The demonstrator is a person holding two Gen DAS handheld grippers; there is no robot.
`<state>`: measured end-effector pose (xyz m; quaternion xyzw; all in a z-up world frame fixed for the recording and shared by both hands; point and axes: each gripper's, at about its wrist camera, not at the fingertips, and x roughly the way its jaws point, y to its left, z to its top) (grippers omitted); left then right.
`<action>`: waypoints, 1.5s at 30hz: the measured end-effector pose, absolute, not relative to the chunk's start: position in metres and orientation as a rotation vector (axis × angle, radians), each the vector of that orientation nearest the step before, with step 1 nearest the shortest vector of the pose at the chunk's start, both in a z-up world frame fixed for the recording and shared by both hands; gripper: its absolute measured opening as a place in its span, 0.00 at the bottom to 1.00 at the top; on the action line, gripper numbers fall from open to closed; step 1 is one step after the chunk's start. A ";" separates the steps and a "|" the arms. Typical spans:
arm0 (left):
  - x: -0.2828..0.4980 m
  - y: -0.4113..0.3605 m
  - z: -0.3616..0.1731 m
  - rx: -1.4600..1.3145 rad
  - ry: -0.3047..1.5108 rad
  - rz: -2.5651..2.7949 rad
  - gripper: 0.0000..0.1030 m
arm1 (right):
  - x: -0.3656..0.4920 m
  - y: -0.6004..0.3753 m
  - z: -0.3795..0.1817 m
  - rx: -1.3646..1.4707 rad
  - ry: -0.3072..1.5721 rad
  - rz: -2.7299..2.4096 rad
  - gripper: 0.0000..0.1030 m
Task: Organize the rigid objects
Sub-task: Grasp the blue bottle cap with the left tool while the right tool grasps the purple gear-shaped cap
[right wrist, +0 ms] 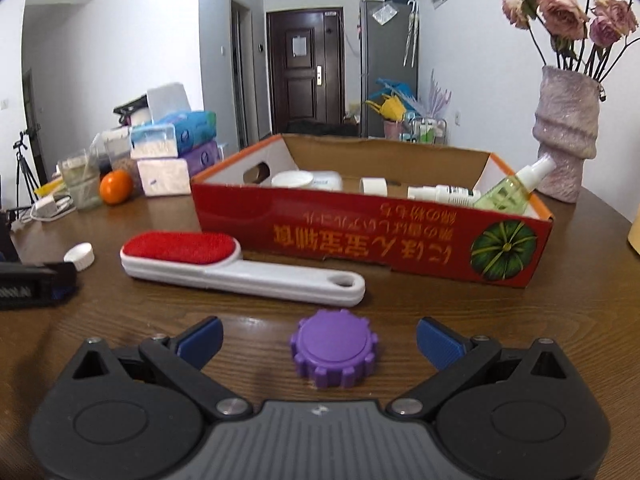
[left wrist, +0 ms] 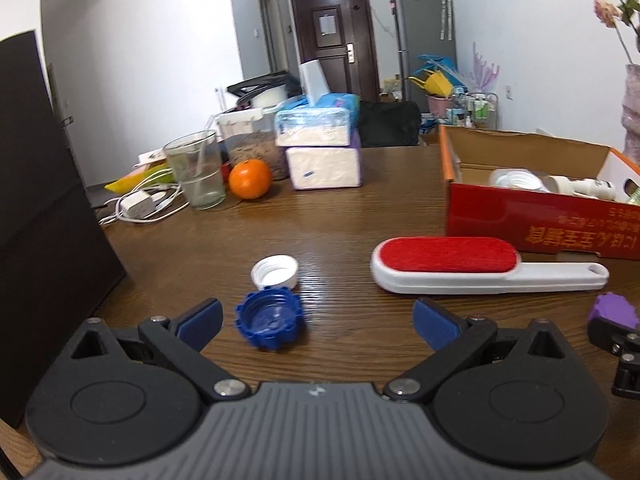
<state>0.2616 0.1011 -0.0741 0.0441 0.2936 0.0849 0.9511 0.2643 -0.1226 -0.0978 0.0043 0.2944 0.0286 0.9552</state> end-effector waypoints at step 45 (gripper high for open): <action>0.306 0.159 -0.108 0.037 0.677 0.223 0.92 | 0.269 -0.130 -0.106 0.100 0.580 0.035 0.52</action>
